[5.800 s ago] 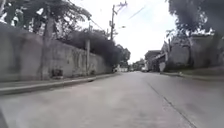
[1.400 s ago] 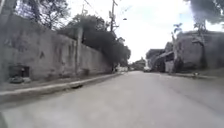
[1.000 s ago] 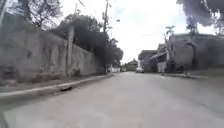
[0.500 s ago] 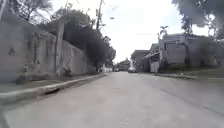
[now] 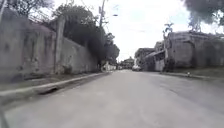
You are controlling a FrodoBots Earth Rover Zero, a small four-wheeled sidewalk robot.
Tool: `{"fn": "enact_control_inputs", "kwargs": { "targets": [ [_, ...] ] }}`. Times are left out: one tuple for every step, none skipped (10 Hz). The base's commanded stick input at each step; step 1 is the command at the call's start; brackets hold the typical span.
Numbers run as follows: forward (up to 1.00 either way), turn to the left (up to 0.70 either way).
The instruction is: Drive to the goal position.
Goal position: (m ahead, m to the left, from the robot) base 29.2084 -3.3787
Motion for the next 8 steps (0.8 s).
{"fn": "enact_control_inputs", "kwargs": {
  "targets": [
    [0.7, -0.06],
    [0.7, 0.0],
    [0.7, 0.0],
    [0.7, 0.0],
    [0.7, 0.0],
    [0.7, 0.0],
    [0.7, 0.0],
    [0.7, 0.0]
  ]
}}
